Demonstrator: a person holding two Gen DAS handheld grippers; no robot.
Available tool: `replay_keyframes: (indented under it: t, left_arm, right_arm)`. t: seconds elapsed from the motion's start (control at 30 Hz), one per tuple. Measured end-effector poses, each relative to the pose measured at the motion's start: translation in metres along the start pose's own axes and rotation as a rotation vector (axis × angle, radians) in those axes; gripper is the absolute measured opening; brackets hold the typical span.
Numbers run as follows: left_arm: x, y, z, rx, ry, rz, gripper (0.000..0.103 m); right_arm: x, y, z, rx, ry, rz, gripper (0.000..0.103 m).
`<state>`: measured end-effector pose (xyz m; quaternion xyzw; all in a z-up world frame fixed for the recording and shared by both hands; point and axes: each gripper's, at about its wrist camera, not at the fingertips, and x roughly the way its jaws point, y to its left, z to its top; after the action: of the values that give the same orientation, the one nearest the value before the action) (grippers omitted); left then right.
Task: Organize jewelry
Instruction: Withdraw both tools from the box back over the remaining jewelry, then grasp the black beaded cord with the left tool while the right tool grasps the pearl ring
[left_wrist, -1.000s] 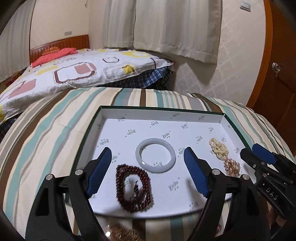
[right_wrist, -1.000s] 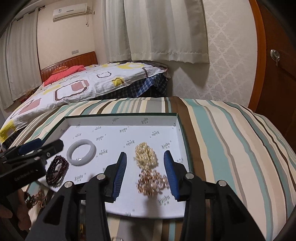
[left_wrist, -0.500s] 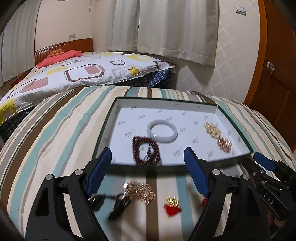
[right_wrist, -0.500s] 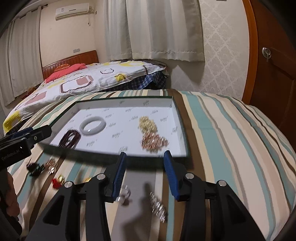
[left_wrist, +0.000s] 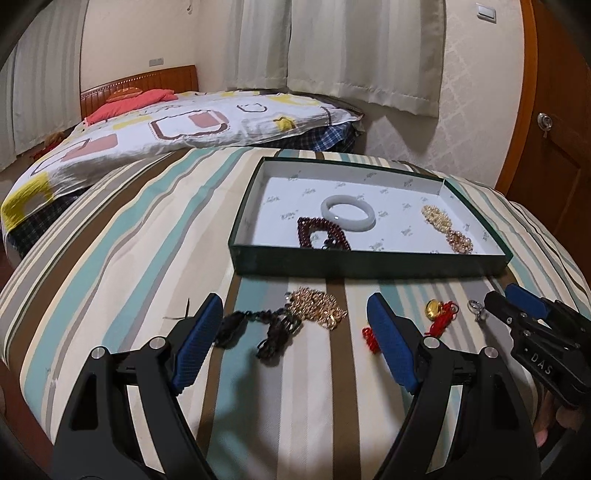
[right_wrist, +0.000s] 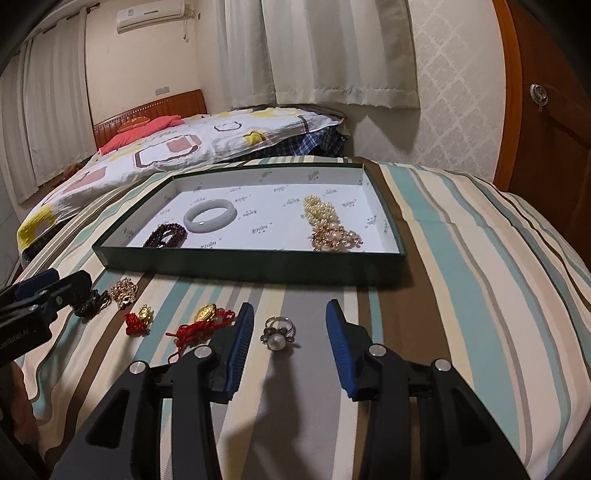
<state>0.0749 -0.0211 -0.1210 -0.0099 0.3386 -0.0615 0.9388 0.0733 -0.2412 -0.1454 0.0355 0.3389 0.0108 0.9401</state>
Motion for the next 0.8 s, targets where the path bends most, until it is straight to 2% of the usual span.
replay_keyframes:
  t: [0.13, 0.3, 0.43, 0.7, 0.8]
  left_arm:
    - [0.003, 0.000, -0.003, 0.001, 0.012, -0.002, 0.078]
    - [0.006, 0.003, -0.004, -0.009, 0.027, -0.005, 0.078]
    - [0.009, 0.008, -0.005, -0.031, 0.042, -0.006, 0.078]
    - [0.015, 0.009, -0.002, -0.026, 0.053, -0.005, 0.077]
    - [0.019, 0.009, -0.003, -0.025, 0.065, -0.005, 0.070]
  right_arm:
    - [0.006, 0.002, -0.003, -0.007, 0.033, -0.003, 0.040]
    - [0.016, 0.002, -0.006, -0.002, 0.089, 0.004, 0.030]
    - [0.015, 0.003, -0.008, -0.008, 0.093, 0.009, 0.023]
    - [0.005, 0.005, -0.007, -0.020, 0.066, 0.016, 0.022]
    - [0.006, 0.004, -0.005, -0.016, 0.066, 0.020, 0.022]
